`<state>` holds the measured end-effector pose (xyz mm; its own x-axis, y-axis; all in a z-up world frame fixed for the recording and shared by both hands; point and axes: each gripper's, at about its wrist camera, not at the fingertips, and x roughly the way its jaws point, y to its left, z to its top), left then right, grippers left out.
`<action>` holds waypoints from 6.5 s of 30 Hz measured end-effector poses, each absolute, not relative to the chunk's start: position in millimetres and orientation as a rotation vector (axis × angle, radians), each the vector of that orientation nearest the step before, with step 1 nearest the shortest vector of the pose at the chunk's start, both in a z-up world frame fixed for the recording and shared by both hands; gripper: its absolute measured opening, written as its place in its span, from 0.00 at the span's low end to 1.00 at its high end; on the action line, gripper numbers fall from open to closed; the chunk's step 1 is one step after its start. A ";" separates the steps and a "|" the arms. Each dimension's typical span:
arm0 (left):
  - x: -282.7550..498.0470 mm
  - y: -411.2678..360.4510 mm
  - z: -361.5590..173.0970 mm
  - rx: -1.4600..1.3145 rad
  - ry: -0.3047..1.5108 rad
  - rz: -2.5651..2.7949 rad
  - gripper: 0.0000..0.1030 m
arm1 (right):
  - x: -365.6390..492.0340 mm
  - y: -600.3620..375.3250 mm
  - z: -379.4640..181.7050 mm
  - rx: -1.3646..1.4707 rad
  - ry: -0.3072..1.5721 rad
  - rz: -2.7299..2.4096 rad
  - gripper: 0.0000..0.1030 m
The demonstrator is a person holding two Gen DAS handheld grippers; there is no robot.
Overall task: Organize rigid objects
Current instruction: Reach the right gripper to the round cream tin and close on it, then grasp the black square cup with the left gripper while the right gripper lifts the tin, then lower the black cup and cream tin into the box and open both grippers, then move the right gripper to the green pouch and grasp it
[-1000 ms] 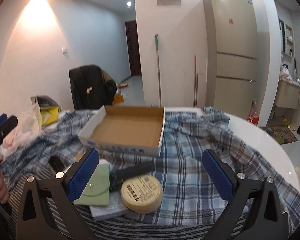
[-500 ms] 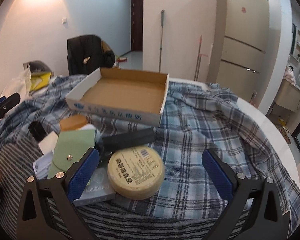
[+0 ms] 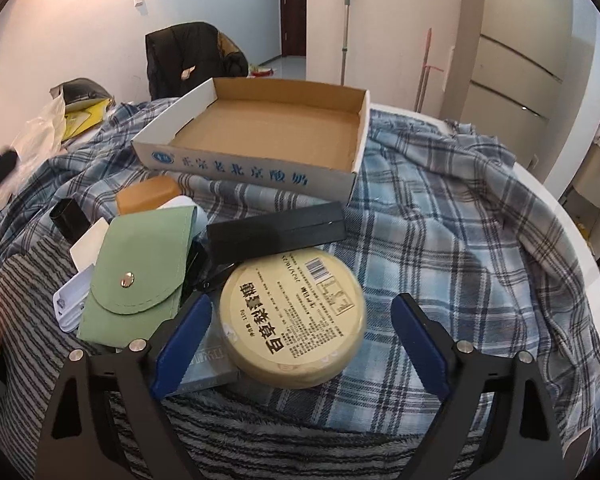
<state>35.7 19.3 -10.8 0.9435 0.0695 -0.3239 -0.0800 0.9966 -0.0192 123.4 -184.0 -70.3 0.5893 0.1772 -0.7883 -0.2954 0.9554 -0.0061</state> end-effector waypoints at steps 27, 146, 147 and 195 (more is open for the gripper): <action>94.2 53.9 -25.0 -0.292 0.900 0.017 0.82 | 72.4 -197.8 -7.9 -0.110 0.508 0.194 0.72; 196.3 2.4 82.7 -0.070 0.541 -0.041 0.86 | 243.0 -162.3 -7.5 -0.058 0.715 0.190 0.98; 188.5 3.4 90.4 -0.075 0.520 -0.041 0.86 | 236.5 -163.4 1.5 -0.071 0.690 0.182 0.98; 42.9 21.4 17.7 -0.119 0.267 0.093 1.00 | 112.9 -115.6 -61.7 -0.065 0.855 0.394 0.96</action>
